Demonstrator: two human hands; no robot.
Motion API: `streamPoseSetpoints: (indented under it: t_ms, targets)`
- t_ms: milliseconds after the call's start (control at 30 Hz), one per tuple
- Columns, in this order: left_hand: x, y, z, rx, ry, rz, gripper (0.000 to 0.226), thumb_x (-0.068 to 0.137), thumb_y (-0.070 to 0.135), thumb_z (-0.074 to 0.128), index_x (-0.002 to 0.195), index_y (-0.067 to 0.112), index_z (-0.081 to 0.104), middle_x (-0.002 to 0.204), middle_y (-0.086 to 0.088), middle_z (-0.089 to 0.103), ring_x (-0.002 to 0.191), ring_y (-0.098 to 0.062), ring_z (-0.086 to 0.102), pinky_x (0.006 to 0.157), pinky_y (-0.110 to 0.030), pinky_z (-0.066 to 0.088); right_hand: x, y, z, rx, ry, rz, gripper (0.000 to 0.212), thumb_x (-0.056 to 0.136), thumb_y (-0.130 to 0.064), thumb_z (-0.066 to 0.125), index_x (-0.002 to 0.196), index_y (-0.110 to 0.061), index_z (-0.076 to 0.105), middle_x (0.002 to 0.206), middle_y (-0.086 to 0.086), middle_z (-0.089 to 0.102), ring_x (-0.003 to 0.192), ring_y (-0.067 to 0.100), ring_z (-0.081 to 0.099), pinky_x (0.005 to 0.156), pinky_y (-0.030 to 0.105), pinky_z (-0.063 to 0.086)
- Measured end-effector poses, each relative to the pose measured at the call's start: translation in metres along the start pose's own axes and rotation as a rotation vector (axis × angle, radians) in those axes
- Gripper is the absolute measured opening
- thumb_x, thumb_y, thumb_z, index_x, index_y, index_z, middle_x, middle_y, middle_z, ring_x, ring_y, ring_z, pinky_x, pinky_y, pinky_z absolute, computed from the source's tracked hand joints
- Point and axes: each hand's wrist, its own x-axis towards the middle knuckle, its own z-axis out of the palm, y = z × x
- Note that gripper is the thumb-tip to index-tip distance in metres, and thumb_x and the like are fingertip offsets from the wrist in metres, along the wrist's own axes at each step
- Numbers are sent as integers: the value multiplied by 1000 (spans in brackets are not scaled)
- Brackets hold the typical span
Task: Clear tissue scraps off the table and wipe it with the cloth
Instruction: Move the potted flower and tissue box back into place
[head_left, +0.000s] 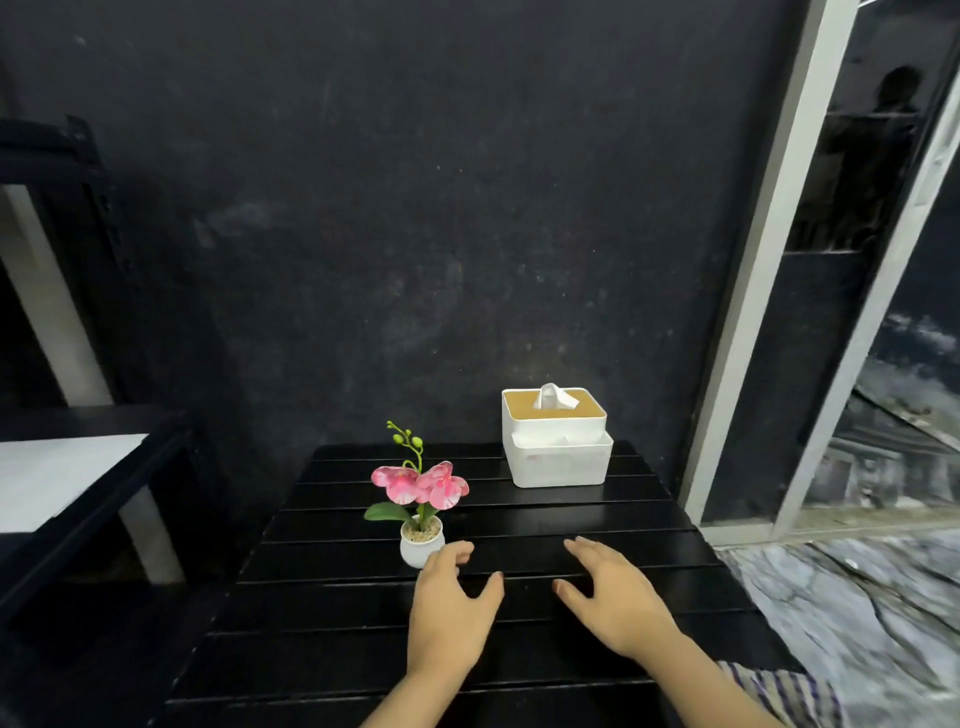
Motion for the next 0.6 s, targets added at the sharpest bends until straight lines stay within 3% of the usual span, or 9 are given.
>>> streamPoseSetpoints:
  t_ms: [233, 367, 500, 600]
  targets:
    - [30, 29, 34, -25, -56, 50, 47, 79, 27, 69, 122, 23, 50, 113, 10, 50, 115, -11, 50, 91, -21, 38, 20, 16, -31, 123, 84, 46, 62, 86, -42, 53, 140, -22, 30, 150, -2, 32, 139, 14, 26, 115, 31, 23]
    - [65, 46, 51, -5, -67, 116, 56, 79, 27, 69, 130, 20, 45, 126, 4, 49, 117, -10, 47, 96, -22, 38, 48, 28, -48, 197, 133, 74, 62, 84, -37, 58, 138, -20, 33, 146, 0, 38, 134, 17, 35, 113, 33, 28]
    - [102, 60, 68, -8, -76, 162, 61, 78, 26, 71, 132, 20, 42, 133, 1, 44, 106, -2, 39, 88, -20, 34, 79, 37, -62, 261, 169, 69, 58, 84, -27, 62, 136, -22, 37, 142, 1, 45, 129, 21, 41, 107, 35, 33]
    - [130, 62, 80, 6, -81, 144, 65, 76, 25, 72, 132, 19, 40, 135, -2, 42, 109, -7, 42, 85, -22, 34, 103, 45, -65, 299, 185, 68, 58, 83, -24, 63, 135, -20, 37, 141, 3, 46, 128, 23, 42, 107, 37, 34]
